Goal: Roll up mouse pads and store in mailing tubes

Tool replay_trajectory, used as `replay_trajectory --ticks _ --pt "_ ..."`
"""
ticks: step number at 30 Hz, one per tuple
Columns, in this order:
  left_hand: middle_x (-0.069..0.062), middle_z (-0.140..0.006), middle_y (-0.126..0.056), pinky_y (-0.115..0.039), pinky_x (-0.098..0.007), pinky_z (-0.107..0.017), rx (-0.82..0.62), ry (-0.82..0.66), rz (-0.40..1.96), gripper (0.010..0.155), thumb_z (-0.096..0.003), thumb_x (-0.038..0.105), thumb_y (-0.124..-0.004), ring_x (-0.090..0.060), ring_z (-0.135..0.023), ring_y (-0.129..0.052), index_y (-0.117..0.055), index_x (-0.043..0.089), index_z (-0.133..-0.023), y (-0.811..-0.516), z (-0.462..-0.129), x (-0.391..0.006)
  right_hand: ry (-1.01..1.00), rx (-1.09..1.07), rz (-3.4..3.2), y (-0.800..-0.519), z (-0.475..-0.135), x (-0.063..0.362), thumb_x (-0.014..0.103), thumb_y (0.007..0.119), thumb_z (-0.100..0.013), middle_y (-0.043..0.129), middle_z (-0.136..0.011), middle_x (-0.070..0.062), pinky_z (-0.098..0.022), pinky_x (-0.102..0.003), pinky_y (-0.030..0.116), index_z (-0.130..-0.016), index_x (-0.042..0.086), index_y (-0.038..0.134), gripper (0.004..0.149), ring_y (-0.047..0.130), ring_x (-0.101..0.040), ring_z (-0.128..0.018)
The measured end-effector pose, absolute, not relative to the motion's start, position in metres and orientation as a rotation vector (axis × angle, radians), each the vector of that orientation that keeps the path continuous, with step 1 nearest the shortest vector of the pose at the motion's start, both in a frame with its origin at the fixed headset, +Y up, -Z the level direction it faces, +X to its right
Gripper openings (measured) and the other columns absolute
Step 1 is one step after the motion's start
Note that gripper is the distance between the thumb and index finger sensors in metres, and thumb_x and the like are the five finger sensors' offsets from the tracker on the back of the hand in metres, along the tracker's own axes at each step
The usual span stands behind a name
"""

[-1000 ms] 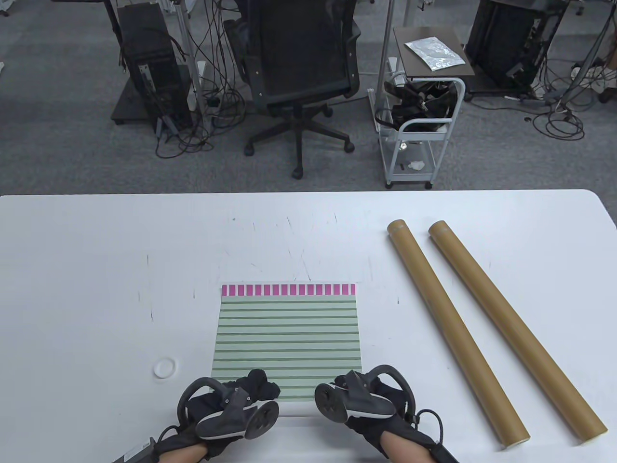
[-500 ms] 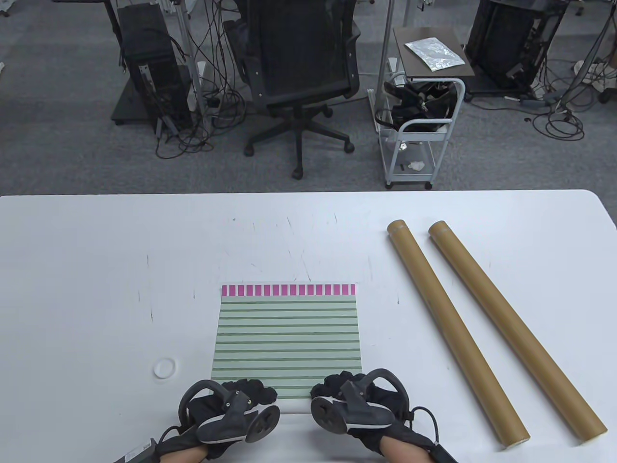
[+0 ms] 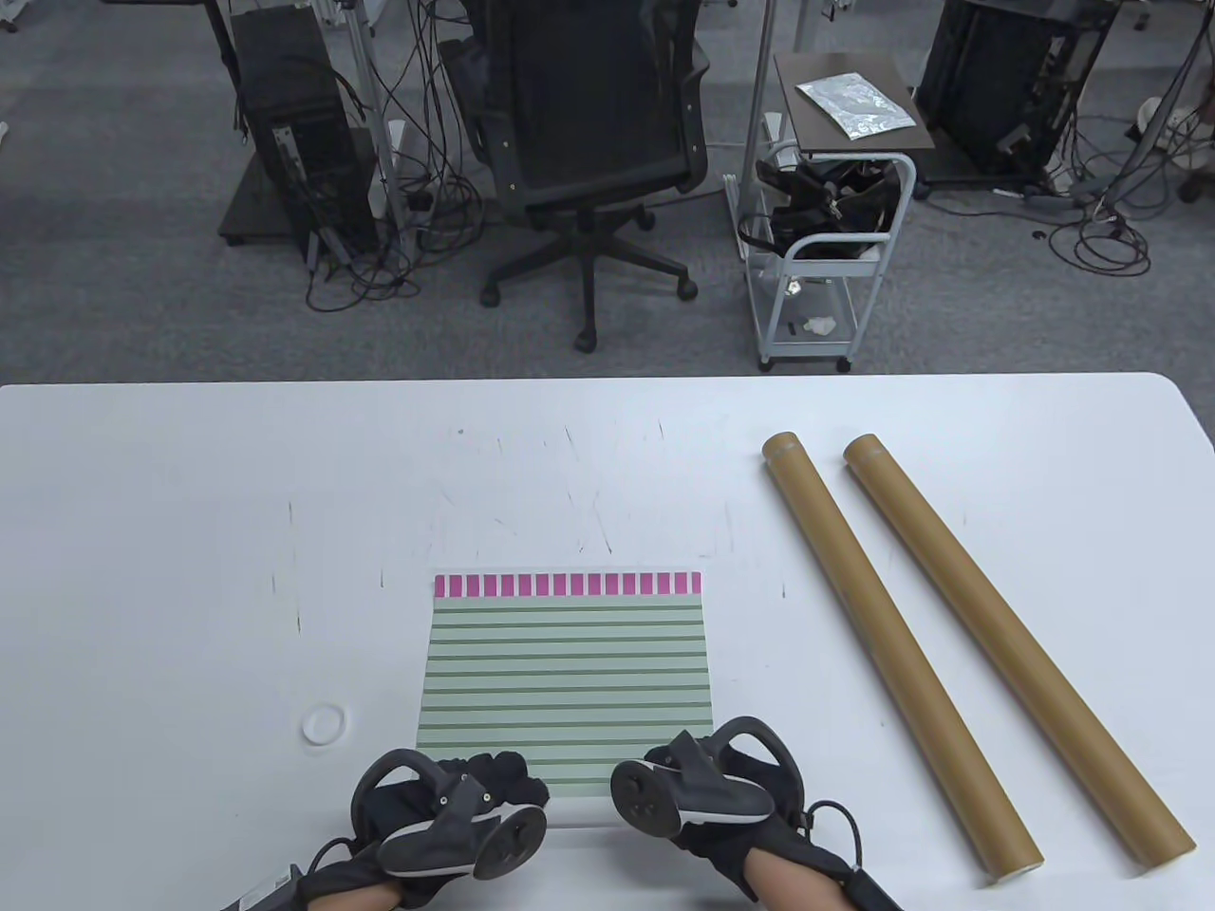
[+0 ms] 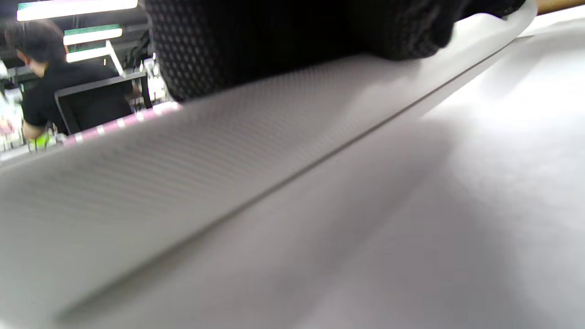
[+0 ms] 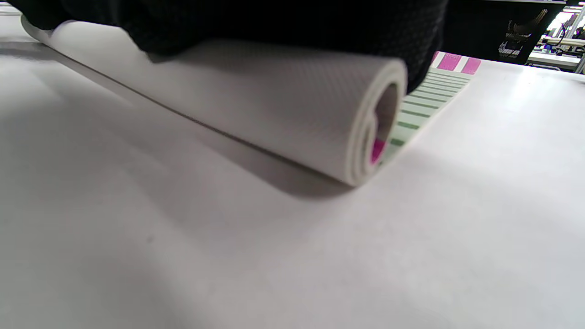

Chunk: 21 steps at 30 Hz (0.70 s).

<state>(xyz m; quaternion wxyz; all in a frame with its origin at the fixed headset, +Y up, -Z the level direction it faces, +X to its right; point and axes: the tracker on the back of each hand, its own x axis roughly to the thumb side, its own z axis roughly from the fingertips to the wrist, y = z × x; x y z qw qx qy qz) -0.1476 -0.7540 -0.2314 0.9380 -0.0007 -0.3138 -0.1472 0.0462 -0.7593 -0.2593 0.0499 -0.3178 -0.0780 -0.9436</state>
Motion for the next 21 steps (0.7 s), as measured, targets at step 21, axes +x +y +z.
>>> replay_trajectory --ticks 21 --pt "0.013 -0.093 -0.076 -0.087 -0.025 -0.057 -0.153 -0.608 -0.095 0.051 -0.0383 0.053 -0.073 -0.014 -0.078 -0.094 -0.068 0.041 -0.088 -0.757 -0.251 -0.167 0.02 -0.965 -2.706 -0.758 -0.245 0.032 0.03 0.068 -0.046 0.086 -0.08 -0.001 -0.053 -0.04 0.081 -0.091 0.024 0.073 0.045 0.093 -0.02 -0.062"
